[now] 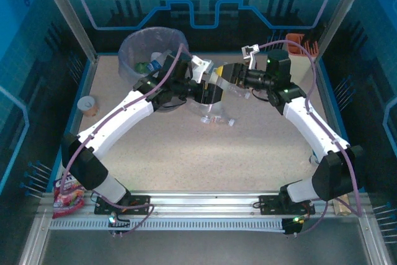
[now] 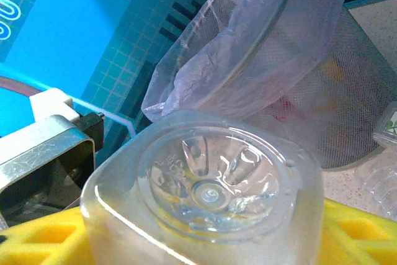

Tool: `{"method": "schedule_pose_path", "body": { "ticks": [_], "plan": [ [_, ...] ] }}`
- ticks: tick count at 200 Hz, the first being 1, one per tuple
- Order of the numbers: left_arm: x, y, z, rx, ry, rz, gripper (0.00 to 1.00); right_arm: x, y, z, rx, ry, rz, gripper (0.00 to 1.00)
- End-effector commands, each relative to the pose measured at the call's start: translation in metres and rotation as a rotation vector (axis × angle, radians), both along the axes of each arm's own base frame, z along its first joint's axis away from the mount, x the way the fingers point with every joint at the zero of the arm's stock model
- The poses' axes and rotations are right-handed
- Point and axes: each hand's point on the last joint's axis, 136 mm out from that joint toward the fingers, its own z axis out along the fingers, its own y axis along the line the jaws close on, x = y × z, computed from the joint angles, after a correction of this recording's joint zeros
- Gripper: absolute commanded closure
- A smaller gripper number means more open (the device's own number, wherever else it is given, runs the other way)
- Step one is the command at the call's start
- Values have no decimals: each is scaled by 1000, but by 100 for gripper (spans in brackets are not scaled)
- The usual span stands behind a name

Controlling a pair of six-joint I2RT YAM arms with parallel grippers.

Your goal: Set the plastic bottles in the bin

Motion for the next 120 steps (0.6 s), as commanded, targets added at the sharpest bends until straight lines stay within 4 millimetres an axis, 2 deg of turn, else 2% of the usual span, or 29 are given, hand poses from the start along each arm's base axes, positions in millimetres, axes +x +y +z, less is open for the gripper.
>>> {"method": "schedule_pose_path", "body": {
  "ticks": [1, 10, 20, 40, 65, 92, 120],
  "plan": [
    [3, 5, 19, -14, -57, 34, 46, -2, 7, 33, 45, -69, 38, 19],
    [4, 7, 22, -14, -65, 46, 49, -1, 5, 36, 31, -75, 34, 8],
    [6, 10, 27, -14, -76, 57, 51, 0, -1, 40, 5, -90, 18, 1],
    [13, 21, 40, -11, -95, 96, 52, 5, -23, 48, -58, -118, -56, 0],
    [33, 55, 64, -5, -133, 203, 53, 12, -71, 44, -152, -112, -220, 0],
    [61, 105, 99, 2, -181, 354, 55, 5, -109, 11, -290, -37, -325, 0],
    [84, 150, 131, 19, -256, 480, 58, -13, -122, -33, -409, 43, -325, 0]
  ]
}}
